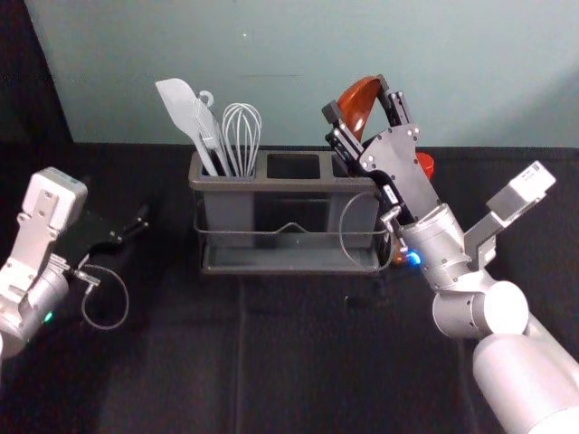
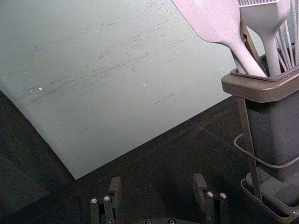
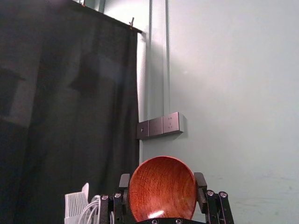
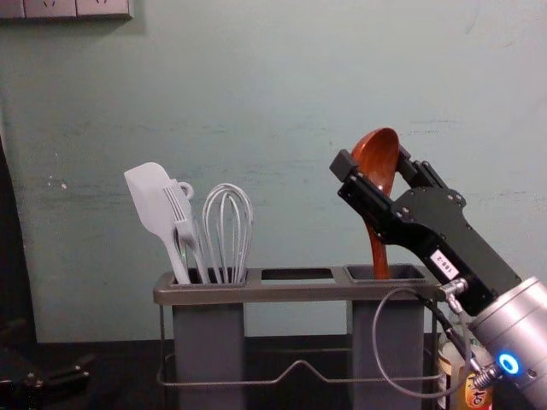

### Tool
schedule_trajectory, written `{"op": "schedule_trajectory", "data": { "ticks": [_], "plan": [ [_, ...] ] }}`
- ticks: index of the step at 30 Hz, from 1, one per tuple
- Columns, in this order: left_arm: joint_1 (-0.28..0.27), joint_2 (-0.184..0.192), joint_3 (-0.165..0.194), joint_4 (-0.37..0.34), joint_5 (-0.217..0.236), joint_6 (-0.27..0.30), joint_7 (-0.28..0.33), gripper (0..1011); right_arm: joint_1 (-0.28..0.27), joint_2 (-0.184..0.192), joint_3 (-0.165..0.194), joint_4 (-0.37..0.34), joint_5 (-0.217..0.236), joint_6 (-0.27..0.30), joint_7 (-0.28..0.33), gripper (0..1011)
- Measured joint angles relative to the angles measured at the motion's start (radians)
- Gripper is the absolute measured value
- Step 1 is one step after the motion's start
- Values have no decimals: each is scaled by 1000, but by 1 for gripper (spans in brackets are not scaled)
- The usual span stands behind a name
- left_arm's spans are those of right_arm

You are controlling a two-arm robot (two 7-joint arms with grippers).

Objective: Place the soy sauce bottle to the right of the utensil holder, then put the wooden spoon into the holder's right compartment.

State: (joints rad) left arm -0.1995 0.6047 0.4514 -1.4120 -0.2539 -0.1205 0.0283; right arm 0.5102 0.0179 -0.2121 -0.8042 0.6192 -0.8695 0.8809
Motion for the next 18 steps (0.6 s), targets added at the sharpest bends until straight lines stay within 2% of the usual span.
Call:
{"op": "schedule_trajectory", "data": {
  "ticks": [16,18],
  "plan": [
    [0,0,0,0,0,0,0,1000,-4,-7,9,21,13,0,22,838],
    [0,0,0,0,0,0,0,1000,-6,-7,10,19,13,0,22,869]
  ]
}}
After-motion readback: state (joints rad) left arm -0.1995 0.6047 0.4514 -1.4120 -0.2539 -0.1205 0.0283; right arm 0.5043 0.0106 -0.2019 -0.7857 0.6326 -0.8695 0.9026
